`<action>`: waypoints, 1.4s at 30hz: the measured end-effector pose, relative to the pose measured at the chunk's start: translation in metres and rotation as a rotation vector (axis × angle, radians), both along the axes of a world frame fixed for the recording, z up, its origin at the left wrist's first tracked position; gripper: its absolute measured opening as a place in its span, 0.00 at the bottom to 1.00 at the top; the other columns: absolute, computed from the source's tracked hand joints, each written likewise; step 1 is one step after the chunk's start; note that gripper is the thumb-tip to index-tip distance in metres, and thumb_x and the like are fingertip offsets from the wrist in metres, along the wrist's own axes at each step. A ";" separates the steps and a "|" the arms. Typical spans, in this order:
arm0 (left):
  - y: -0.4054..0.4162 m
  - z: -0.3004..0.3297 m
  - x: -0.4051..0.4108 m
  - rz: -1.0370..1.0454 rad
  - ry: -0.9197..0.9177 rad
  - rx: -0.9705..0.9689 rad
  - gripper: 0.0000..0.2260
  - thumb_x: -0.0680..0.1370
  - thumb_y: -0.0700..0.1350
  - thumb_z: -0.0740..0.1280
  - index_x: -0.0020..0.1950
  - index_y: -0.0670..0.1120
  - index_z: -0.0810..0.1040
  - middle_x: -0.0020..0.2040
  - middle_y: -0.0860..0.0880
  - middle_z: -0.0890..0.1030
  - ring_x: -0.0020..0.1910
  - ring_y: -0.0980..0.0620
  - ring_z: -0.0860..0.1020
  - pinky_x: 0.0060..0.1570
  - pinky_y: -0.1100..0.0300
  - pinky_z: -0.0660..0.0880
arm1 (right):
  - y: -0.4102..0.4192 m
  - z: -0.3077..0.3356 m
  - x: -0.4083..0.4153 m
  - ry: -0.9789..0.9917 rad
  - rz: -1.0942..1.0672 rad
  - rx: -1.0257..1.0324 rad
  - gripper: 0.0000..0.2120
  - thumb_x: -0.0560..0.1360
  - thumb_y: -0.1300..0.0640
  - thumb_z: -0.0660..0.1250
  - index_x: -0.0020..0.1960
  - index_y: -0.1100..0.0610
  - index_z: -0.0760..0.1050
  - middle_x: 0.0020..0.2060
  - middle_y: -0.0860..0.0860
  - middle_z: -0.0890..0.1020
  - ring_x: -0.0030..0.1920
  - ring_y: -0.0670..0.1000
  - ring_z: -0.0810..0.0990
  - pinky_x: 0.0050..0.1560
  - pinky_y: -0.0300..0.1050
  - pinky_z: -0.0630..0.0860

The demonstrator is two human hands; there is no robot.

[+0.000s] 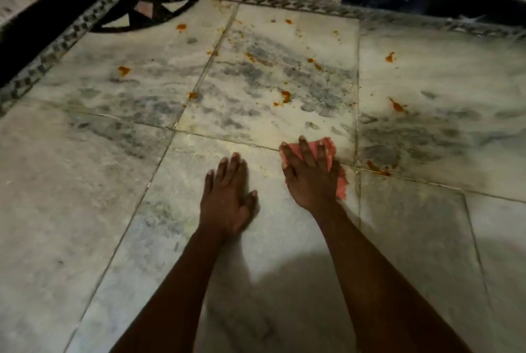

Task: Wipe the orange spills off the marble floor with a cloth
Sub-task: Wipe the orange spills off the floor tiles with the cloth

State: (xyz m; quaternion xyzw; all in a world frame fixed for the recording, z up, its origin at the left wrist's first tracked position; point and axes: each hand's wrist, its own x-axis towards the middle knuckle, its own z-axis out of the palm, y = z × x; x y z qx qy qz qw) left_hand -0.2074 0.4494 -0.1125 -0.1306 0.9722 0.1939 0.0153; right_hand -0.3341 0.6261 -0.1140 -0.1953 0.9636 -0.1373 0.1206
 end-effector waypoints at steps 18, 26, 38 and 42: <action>0.048 -0.008 -0.095 0.181 0.191 -0.062 0.28 0.82 0.53 0.56 0.80 0.42 0.69 0.82 0.42 0.67 0.81 0.40 0.64 0.80 0.40 0.60 | 0.044 -0.017 -0.018 0.285 -0.090 0.000 0.25 0.84 0.39 0.50 0.81 0.31 0.55 0.85 0.44 0.53 0.86 0.54 0.47 0.81 0.64 0.48; 0.051 -0.010 -0.095 0.213 0.183 -0.110 0.28 0.82 0.53 0.58 0.81 0.45 0.67 0.83 0.45 0.64 0.83 0.43 0.61 0.81 0.43 0.57 | 0.071 -0.031 -0.080 0.318 -0.665 -0.005 0.24 0.83 0.40 0.56 0.80 0.37 0.66 0.82 0.51 0.65 0.83 0.62 0.57 0.77 0.74 0.56; 0.055 0.001 -0.101 0.233 0.198 -0.103 0.27 0.81 0.51 0.60 0.81 0.46 0.69 0.84 0.46 0.64 0.83 0.44 0.62 0.81 0.43 0.57 | 0.126 -0.025 -0.076 0.290 -0.730 0.025 0.28 0.85 0.41 0.52 0.83 0.44 0.59 0.82 0.56 0.64 0.83 0.65 0.57 0.76 0.74 0.59; 0.056 0.000 -0.102 0.240 0.191 -0.126 0.28 0.81 0.51 0.60 0.81 0.46 0.68 0.84 0.46 0.65 0.83 0.43 0.62 0.80 0.43 0.58 | 0.084 -0.027 -0.094 0.288 -0.602 0.037 0.29 0.83 0.41 0.54 0.83 0.43 0.59 0.84 0.54 0.61 0.84 0.65 0.54 0.78 0.72 0.52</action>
